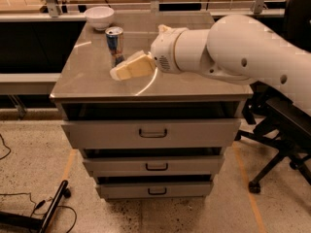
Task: Place redbull can into white bowl
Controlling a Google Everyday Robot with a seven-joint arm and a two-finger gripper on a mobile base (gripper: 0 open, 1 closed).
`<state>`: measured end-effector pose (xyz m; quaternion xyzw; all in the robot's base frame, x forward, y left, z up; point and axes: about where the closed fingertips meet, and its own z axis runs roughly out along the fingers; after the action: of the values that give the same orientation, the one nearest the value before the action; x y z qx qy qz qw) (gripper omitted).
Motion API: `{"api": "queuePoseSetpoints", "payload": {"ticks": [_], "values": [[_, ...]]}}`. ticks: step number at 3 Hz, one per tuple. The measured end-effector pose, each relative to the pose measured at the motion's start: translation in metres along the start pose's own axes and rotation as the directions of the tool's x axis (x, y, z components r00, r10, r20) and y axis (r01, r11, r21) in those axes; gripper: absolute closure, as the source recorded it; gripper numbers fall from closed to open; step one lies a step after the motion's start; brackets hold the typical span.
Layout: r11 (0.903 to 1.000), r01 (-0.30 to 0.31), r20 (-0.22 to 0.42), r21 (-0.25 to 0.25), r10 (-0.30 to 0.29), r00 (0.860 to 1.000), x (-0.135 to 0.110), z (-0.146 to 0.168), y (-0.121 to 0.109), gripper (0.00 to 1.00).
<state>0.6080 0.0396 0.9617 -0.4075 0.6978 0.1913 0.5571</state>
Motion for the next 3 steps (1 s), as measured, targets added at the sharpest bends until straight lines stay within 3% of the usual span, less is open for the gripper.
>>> {"api": "queuePoseSetpoints", "payload": {"ticks": [1,3], "values": [[0.9983,-0.049,0.071,0.032,0.047,0.996,-0.005,0.034,-0.006,0.00],[0.9984,-0.051,0.092,0.027,0.048,0.995,-0.004,0.051,-0.010,0.00]]}}
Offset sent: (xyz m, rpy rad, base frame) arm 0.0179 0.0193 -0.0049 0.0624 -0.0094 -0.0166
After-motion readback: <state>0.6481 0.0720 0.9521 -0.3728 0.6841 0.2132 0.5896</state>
